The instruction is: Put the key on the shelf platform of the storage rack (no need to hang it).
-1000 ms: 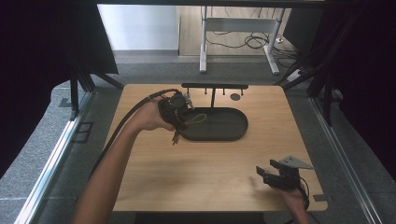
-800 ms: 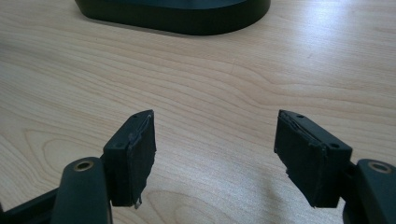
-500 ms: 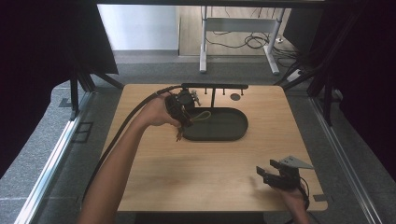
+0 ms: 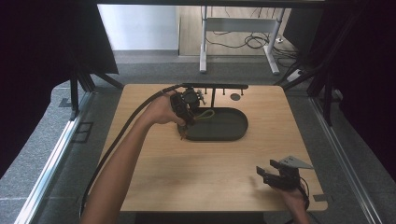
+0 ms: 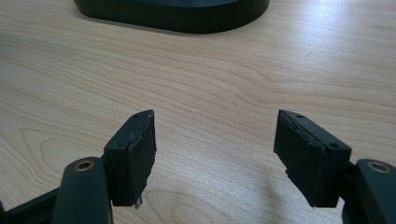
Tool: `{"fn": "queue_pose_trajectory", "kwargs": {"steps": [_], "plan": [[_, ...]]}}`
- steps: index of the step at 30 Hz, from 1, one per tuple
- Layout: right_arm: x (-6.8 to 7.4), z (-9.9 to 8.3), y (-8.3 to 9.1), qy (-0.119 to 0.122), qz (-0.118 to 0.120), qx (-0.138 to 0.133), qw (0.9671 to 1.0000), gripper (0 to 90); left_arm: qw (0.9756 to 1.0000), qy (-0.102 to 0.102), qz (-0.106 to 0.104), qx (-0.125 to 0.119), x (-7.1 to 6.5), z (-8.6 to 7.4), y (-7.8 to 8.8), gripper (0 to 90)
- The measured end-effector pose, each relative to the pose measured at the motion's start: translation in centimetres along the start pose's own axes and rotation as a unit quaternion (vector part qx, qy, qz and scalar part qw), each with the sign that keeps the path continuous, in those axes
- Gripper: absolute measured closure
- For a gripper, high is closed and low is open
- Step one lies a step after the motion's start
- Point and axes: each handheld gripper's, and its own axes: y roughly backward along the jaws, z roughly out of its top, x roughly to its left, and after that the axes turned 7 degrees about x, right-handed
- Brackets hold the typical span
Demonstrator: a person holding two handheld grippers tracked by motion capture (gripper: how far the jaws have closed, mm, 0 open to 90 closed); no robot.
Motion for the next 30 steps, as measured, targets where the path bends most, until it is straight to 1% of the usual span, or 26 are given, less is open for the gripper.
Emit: {"fn": "queue_pose_trajectory", "kwargs": {"steps": [4,9,14,16,17,22,25,30], "plan": [[-0.1,0.0,0.0,-0.003,-0.001,0.001,1.0000,30.1,1.0000,-0.003,0.001,0.006,0.1,0.1,-0.4,66.9],[-0.1,0.0,-0.1,-0.001,-0.002,0.001,1.0000,30.5,0.9999,-0.005,0.002,0.011,0.5,0.4,-0.7,66.9],[0.0,0.0,0.1,0.002,-0.008,-0.006,0.9999,30.8,1.0000,-0.007,0.002,0.006,0.8,1.0,-1.0,67.0],[0.1,0.1,0.2,0.003,-0.009,-0.008,0.9999,30.8,0.9999,-0.011,0.000,0.012,1.0,1.5,-1.5,66.9],[0.1,0.1,0.2,0.003,-0.009,-0.007,0.9999,30.8,0.9999,-0.010,0.000,0.012,1.0,1.6,-1.6,66.9],[0.1,0.0,0.2,0.001,-0.008,-0.005,1.0000,30.8,0.9998,-0.010,0.000,0.018,1.4,2.2,-1.9,66.9],[0.0,0.0,0.3,-0.002,-0.008,-0.004,1.0000,30.8,0.9996,-0.016,-0.004,0.023,1.7,2.7,-2.1,66.9],[0.1,0.1,0.4,-0.002,-0.007,-0.003,1.0000,30.8,0.9996,-0.012,-0.002,0.025,2.1,3.0,-2.2,66.9]]}}
